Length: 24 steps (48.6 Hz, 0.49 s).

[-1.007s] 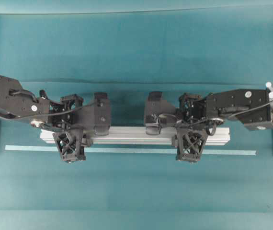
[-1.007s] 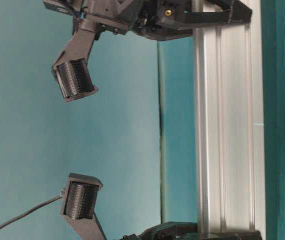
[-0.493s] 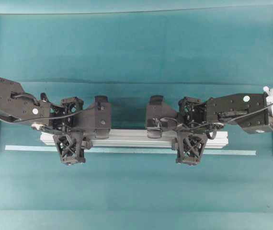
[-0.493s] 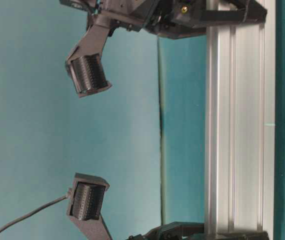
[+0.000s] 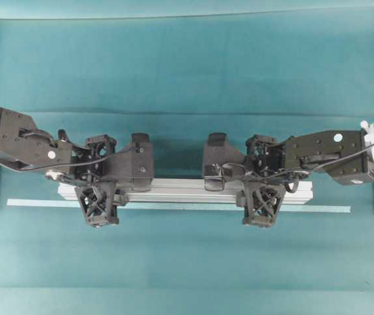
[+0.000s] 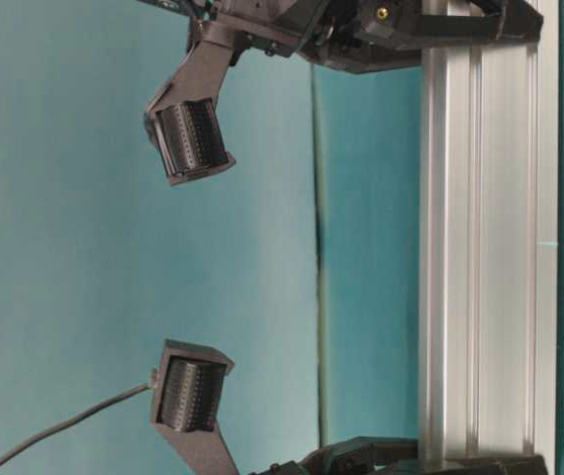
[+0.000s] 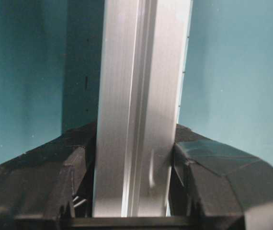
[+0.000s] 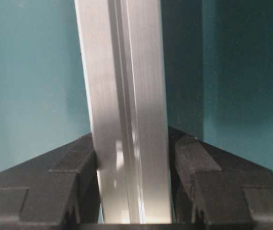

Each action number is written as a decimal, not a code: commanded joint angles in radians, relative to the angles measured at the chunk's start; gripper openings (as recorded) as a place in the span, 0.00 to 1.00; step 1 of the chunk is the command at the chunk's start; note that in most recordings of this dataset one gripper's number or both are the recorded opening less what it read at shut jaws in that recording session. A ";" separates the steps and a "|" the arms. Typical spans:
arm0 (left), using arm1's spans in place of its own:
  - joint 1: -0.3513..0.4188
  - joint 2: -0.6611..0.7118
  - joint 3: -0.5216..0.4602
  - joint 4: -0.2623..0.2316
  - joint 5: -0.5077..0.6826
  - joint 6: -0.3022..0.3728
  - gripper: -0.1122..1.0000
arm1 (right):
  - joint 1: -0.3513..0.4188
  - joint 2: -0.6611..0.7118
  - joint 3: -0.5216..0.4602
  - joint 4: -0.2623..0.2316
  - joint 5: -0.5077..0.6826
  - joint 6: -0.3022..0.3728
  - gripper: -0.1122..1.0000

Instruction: Lift the metal rail with both hands.

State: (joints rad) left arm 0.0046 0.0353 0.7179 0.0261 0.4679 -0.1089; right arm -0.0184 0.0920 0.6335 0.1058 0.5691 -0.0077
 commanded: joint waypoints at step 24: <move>0.005 -0.003 0.009 0.002 -0.067 0.012 0.43 | -0.005 0.011 0.012 0.005 0.006 0.006 0.45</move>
State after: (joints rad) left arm 0.0061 0.0399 0.7302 0.0230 0.4172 -0.0966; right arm -0.0215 0.0936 0.6381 0.1058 0.5676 -0.0077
